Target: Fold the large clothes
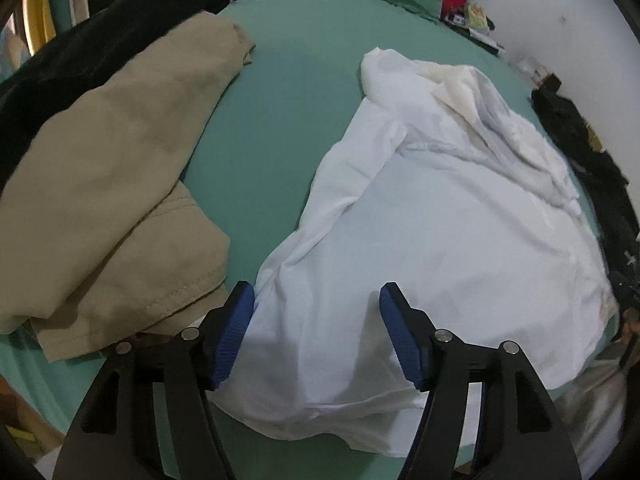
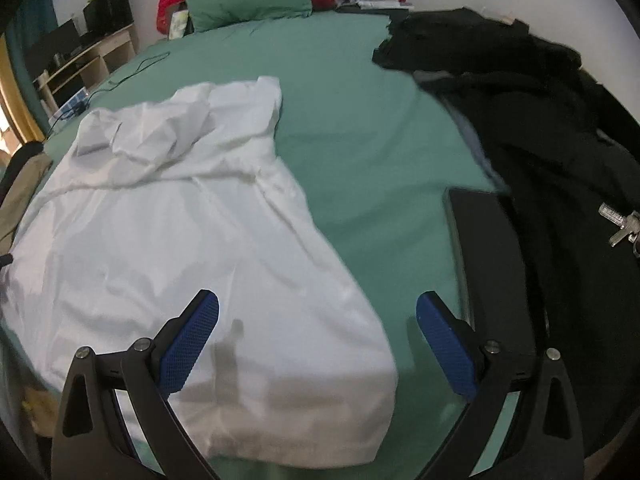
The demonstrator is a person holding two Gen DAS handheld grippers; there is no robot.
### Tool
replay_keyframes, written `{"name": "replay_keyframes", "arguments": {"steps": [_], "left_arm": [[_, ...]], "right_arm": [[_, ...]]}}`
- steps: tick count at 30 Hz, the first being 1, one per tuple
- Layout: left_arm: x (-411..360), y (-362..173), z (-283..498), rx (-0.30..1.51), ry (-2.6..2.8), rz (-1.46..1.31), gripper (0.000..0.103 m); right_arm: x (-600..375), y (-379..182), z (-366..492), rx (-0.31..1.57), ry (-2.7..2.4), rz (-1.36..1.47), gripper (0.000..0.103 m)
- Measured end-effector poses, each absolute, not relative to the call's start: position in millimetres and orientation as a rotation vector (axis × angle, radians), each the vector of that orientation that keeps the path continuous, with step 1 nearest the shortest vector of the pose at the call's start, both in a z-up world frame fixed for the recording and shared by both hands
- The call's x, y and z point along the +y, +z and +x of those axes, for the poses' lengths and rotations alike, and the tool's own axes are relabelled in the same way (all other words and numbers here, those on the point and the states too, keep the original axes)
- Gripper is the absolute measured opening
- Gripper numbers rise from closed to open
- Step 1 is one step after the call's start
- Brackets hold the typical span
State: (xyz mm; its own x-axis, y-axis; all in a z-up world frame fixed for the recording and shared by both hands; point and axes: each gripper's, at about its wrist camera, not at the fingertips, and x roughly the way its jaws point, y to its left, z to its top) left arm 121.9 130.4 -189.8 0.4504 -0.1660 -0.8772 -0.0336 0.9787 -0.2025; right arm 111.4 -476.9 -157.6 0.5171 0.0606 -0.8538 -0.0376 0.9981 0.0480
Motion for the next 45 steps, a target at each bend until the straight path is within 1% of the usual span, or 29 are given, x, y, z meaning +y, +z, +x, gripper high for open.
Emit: {"name": "replay_keyframes", "arguments": {"steps": [3,5,7,10,12,13,15,16,19,20,22,23,24,25,27,29,31,35,37,38,39,40,41,42,43,44,45], "left_arm": [[125.4,-190.3,123.2,1.117,-0.063,-0.160,0.068],[120.4,-187.1,123.6,1.108,-0.059,-0.121,0.068],[119.6,-180.2,122.9,1.072,-0.064,-0.106,0.068],[121.7,-174.6,126.8,1.043,-0.039,-0.061,0.068],[122.5,-176.5,129.6,1.048,-0.028,-0.025,0.068],[123.5,-182.2,131.2,1.074,-0.031,-0.020,0.069],[123.7,-194.9,133.3,1.140,-0.044,-0.030,0.070],[123.2,-192.6,131.8,1.129,-0.044,-0.031,0.070],[127.6,-190.4,129.1,1.154,-0.052,-0.075,0.070],[128.3,-190.1,127.2,1.155,-0.056,-0.079,0.070],[127.2,-188.1,120.1,1.156,-0.060,-0.072,0.070],[124.0,-186.9,116.1,1.163,-0.063,-0.054,0.070],[119.6,-185.4,112.0,1.167,-0.068,-0.033,0.070],[115.3,-184.5,109.4,1.172,-0.078,-0.019,0.070],[107.9,-187.8,100.9,1.203,-0.124,-0.013,0.070],[104.7,-185.6,97.5,1.190,-0.114,0.014,0.070],[108.3,-183.9,98.8,1.188,-0.104,-0.019,0.070],[116.5,-188.4,101.1,1.198,-0.086,-0.064,0.070],[111.2,-190.0,101.1,1.203,-0.078,-0.026,0.070],[108.1,-191.0,100.6,1.204,-0.080,-0.005,0.070],[107.1,-192.2,101.1,1.206,-0.079,0.005,0.070],[105.9,-192.6,100.9,1.210,-0.080,0.010,0.070],[105.0,-191.9,100.6,1.218,-0.091,0.003,0.066],[104.6,-190.3,99.5,1.220,-0.113,-0.012,0.046],[104.5,-189.3,98.1,1.220,-0.134,-0.024,0.031],[104.6,-188.2,95.1,1.220,-0.164,-0.046,0.004],[104.2,-187.7,92.0,1.221,-0.181,-0.059,0.004]], "right_arm": [[-469.5,-172.9,107.7,1.085,0.092,0.021,0.083],[-461.4,-188.1,103.7,1.133,0.100,-0.007,0.083],[-453.9,-186.7,99.5,1.122,0.112,-0.053,0.078],[-458.4,-184.5,93.2,1.111,0.115,-0.008,0.063],[-460.8,-182.8,89.6,1.106,0.122,0.027,0.040],[-460.9,-182.3,88.0,1.105,0.129,0.044,0.037],[-459.6,-180.7,84.3,1.101,0.138,0.056,0.018],[-458.9,-179.7,83.3,1.098,0.144,0.065,0.016],[-458.5,-175.6,84.8,1.075,0.155,0.087,0.016],[-460.1,-174.6,87.2,1.069,0.129,0.076,0.017],[-465.7,-175.7,92.9,1.080,0.094,0.076,0.031],[-471.4,-177.2,96.9,1.093,0.088,0.107,0.048],[-476.4,-178.2,99.2,1.098,0.084,0.137,0.060],[-481.3,-178.9,100.2,1.098,0.080,0.160,0.064],[-482.2,-181.4,99.2,1.104,0.078,0.172,0.066],[-471.8,-183.1,96.5,1.102,0.073,0.096,0.068],[-464.3,-184.5,93.8,1.107,0.074,0.042,0.069],[-453.0,-187.9,86.7,1.118,0.098,0.006,0.068],[-449.9,-188.6,84.0,1.122,0.110,0.009,0.061],[-449.0,-187.8,82.1,1.123,0.115,0.019,0.052],[-448.1,-186.4,80.2,1.123,0.122,0.029,0.034],[-446.5,-185.5,78.8,1.122,0.128,0.037,0.020],[-445.8,-185.2,77.1,1.125,0.155,0.072,0.005],[-444.4,-186.4,75.2,1.135,0.169,0.103,0.005],[-442.2,-185.5,74.2,1.130,0.166,0.097,0.004],[-440.1,-183.5,72.4,1.127,0.175,0.099,0.004],[-441.2,-181.0,70.2,1.121,0.188,0.134,0.004]]}}
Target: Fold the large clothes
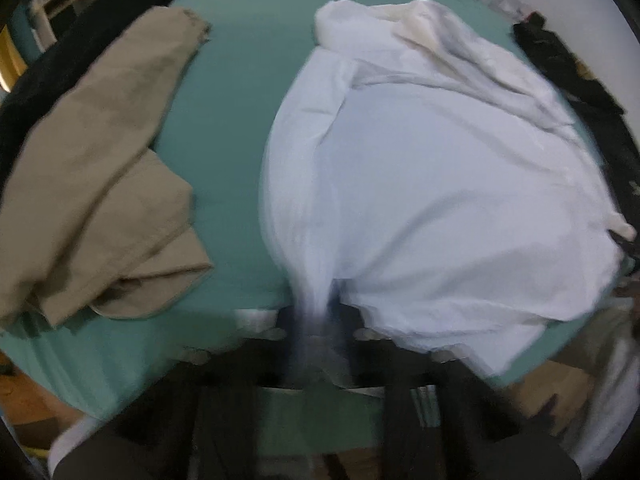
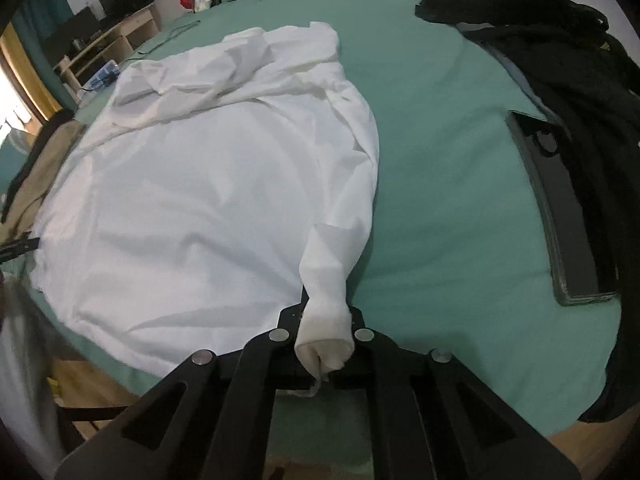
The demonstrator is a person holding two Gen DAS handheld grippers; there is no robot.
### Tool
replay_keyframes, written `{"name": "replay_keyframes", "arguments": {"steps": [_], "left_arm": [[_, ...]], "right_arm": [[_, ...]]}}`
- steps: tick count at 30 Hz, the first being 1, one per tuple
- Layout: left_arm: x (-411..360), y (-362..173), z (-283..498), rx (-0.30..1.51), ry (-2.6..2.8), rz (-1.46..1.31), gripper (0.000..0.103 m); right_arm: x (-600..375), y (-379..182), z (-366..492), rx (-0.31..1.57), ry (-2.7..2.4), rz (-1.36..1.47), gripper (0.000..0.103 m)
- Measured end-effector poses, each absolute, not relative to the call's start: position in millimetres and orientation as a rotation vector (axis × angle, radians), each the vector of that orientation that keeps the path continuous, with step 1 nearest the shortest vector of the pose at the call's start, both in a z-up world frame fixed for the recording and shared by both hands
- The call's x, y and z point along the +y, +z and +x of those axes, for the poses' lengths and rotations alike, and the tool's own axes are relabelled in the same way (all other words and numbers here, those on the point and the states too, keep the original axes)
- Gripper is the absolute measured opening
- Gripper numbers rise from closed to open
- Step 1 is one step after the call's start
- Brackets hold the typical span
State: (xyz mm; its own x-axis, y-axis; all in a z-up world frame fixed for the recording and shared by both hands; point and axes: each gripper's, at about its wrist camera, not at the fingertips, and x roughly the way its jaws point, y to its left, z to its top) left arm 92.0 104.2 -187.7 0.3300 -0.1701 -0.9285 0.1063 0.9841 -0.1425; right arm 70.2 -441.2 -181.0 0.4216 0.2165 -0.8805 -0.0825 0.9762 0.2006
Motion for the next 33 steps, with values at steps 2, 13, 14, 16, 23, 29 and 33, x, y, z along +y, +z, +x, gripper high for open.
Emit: {"name": "replay_keyframes", "arguments": {"steps": [2,13,14,16,23,29,33], "left_arm": [[105.0,-184.0,84.5,1.204,-0.178,-0.057,0.004],[126.4,-126.4,43.3,1.058,-0.201,-0.155,0.004],[127.5,-123.3,43.6,1.053,-0.207,-0.162,0.004],[130.2,-113.2,39.5,1.036,-0.221,-0.185,0.004],[124.1,-63.4,34.5,0.867,-0.245,-0.188,0.004],[113.3,-37.6,60.3,0.740,-0.207,-0.178,0.004],[118.2,-32.7,89.2,0.685,-0.138,-0.261,0.004]], "right_arm": [[-444.2,-177.4,64.7,1.106,0.195,0.199,0.004],[-471.8,-114.9,16.2,0.889,0.188,0.474,0.004],[-471.8,-109.1,12.5,0.876,0.186,0.473,0.004],[-471.9,-100.9,7.9,0.863,0.195,0.470,0.004],[-472.7,-71.4,-1.9,0.813,0.191,0.426,0.004],[-473.7,-42.3,27.4,0.736,0.196,0.384,0.004],[-477.6,-29.7,59.8,0.696,0.212,0.390,0.004]]}}
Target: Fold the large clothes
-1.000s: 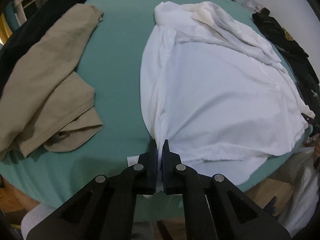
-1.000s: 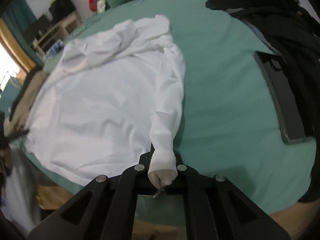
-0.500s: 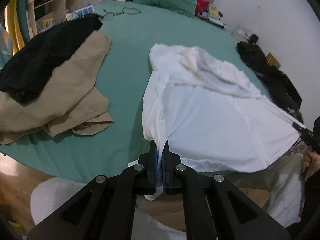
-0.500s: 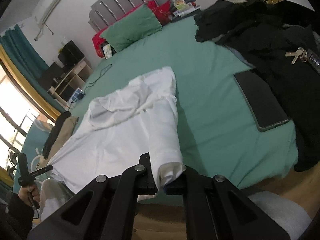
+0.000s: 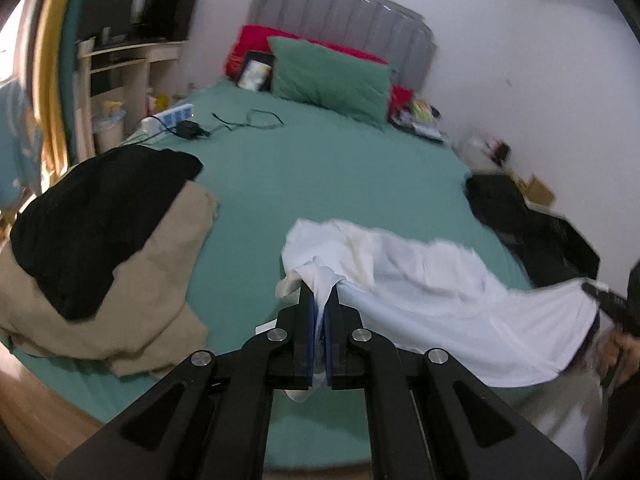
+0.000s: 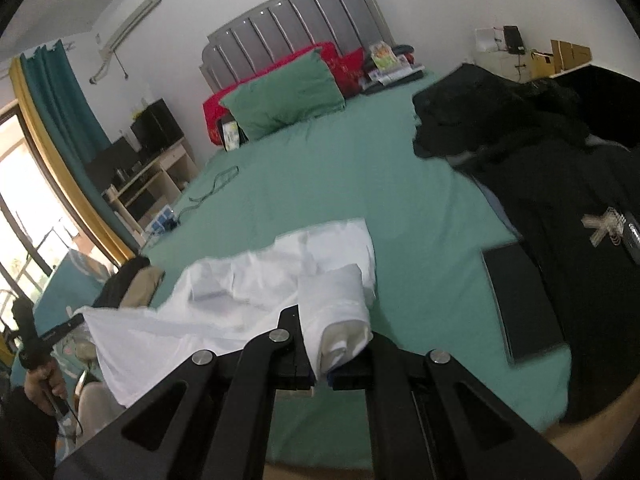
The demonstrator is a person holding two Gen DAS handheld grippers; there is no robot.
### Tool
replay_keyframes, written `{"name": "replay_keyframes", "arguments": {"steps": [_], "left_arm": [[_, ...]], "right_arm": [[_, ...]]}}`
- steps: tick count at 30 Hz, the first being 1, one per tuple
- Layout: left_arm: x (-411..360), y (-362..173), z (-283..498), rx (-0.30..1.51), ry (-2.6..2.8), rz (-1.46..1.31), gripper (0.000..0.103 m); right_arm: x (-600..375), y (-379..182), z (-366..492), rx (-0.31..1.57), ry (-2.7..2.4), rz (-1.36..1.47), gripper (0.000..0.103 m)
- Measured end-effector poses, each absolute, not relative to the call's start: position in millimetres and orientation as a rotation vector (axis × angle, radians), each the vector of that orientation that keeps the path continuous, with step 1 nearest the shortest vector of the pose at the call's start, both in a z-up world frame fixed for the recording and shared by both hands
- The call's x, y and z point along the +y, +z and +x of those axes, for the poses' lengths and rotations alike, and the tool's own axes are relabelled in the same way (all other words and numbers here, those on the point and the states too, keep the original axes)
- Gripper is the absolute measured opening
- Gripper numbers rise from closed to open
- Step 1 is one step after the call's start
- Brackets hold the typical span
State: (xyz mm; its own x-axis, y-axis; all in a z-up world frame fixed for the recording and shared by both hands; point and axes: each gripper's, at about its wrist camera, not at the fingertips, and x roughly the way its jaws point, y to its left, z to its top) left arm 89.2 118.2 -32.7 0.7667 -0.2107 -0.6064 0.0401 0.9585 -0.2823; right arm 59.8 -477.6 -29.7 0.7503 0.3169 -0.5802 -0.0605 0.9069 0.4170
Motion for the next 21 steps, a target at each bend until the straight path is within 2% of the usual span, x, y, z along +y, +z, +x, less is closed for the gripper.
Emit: {"name": "replay_keyframes", "arguments": {"steps": [7,13,21], "left_arm": [[127.6,-49.4,148.2,0.654,-0.051,-0.410,0.004],[120.5,-61.4,212.9,0.676,-0.046,-0.387,0.004],[104.8,-111.0,297.4,0.731,0.048,-0.345,0.005]], "right_arm": [[-483.7,-31.7,137.0,0.670,0.212,0.435,0.004],[-487.1,-52.4,209.2,0.713,0.208,0.434,0.004],[-488.9,-121.5,291.0,0.825,0.128,0.462,0.005]]}}
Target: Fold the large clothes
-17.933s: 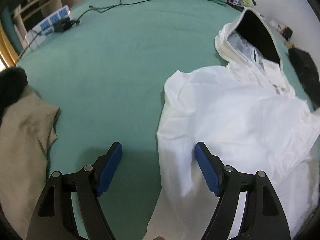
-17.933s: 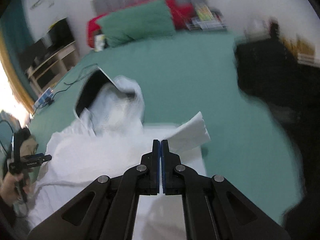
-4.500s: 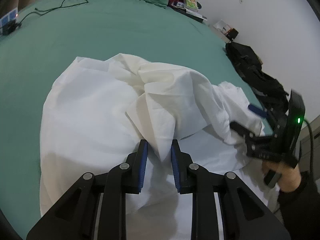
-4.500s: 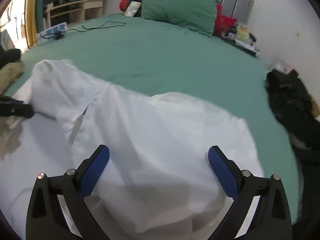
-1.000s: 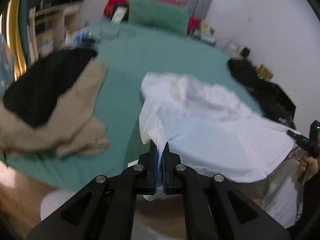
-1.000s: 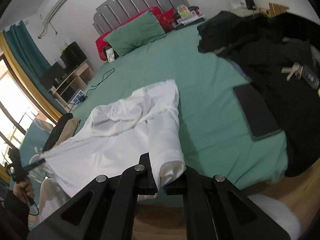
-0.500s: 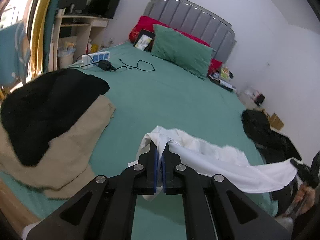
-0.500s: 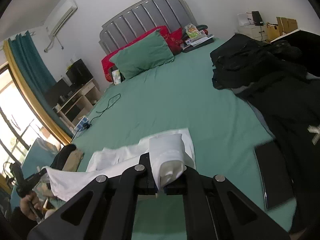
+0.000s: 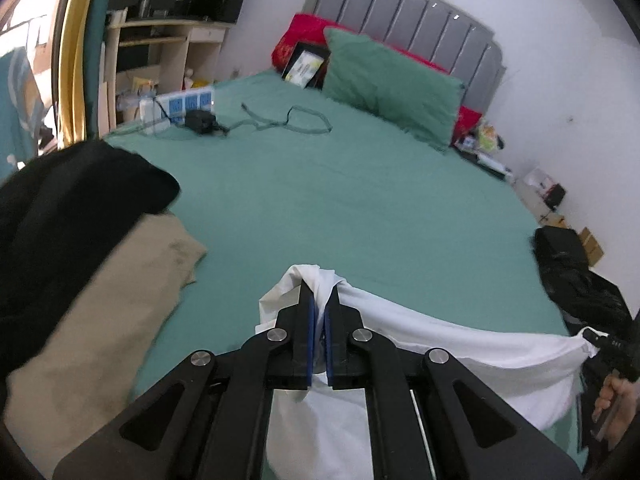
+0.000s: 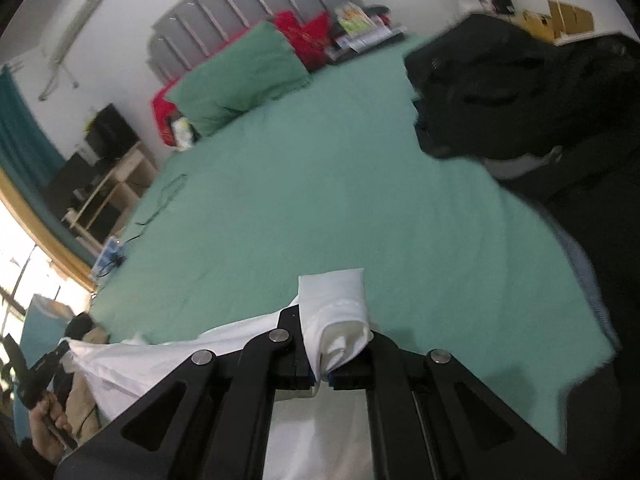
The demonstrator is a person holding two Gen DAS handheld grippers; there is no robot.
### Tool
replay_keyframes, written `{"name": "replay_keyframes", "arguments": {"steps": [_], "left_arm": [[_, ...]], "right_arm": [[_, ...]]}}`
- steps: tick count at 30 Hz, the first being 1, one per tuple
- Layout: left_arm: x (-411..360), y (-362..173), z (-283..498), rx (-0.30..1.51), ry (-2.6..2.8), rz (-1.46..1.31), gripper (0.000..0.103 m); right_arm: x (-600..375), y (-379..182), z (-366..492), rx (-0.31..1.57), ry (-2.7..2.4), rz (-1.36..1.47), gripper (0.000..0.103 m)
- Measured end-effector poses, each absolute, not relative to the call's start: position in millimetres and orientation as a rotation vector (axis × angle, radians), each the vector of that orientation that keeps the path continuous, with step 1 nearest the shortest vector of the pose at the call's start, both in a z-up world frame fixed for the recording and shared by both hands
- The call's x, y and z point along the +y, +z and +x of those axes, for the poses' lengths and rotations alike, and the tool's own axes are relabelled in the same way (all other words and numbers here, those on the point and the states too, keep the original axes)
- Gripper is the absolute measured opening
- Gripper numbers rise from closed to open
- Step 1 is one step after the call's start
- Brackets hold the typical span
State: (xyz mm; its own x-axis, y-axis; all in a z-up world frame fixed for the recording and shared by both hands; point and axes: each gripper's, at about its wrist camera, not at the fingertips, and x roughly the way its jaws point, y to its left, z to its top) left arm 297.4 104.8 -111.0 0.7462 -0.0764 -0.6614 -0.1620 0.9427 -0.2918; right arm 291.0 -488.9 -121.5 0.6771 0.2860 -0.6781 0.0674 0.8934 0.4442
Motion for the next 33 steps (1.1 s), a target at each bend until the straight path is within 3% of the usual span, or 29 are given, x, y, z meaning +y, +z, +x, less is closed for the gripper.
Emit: {"name": "replay_keyframes", "arguments": {"steps": [2,4,5,6,12,22,23,24,25,26,27,33], "left_arm": [[106.8,-131.9,317.9,0.782,0.062,-0.353,0.010],[117.2,-153.6,330.9,0.847,0.093,-0.375,0.028],[125.5,-159.3,332.8,0.855,0.121,-0.399,0.046],[132.1,-160.6,330.6,0.848,0.134,-0.426,0.051],[154.8,-153.8,284.9,0.786,0.148,-0.440,0.064],[97.5,-198.4,226.1,0.979,-0.021,-0.316,0.064],[92.6,-196.5,222.3,0.970,-0.019,-0.288,0.064],[89.8,-196.2,221.0,0.979,-0.025,-0.279,0.064],[87.0,-195.9,219.5,0.990,-0.034,-0.277,0.060],[83.8,-194.9,217.6,0.997,-0.061,-0.274,0.032],[81.2,-194.9,216.4,1.014,-0.094,-0.280,0.013],[81.5,-175.0,188.1,0.999,-0.094,-0.275,0.010]], "right_arm": [[-492.1,-140.3,308.0,0.840,0.088,0.457,0.013],[-497.2,-157.6,317.4,0.855,0.051,0.439,0.038],[-502.0,-166.5,317.6,0.862,0.023,0.444,0.052],[-507.6,-171.7,314.1,0.865,-0.010,0.460,0.059],[-526.9,-153.8,262.8,0.806,-0.053,0.473,0.060],[-474.0,-189.7,190.5,0.983,0.126,0.453,0.058],[-465.2,-192.4,187.0,0.982,0.156,0.432,0.052],[-459.6,-193.8,185.4,0.980,0.167,0.412,0.035],[-454.4,-194.9,183.3,0.984,0.178,0.392,0.022],[-452.5,-197.0,181.9,0.997,0.197,0.400,0.013],[-452.5,-198.2,181.0,1.001,0.206,0.419,0.012],[-459.6,-181.0,154.7,0.977,0.199,0.407,0.011]]}}
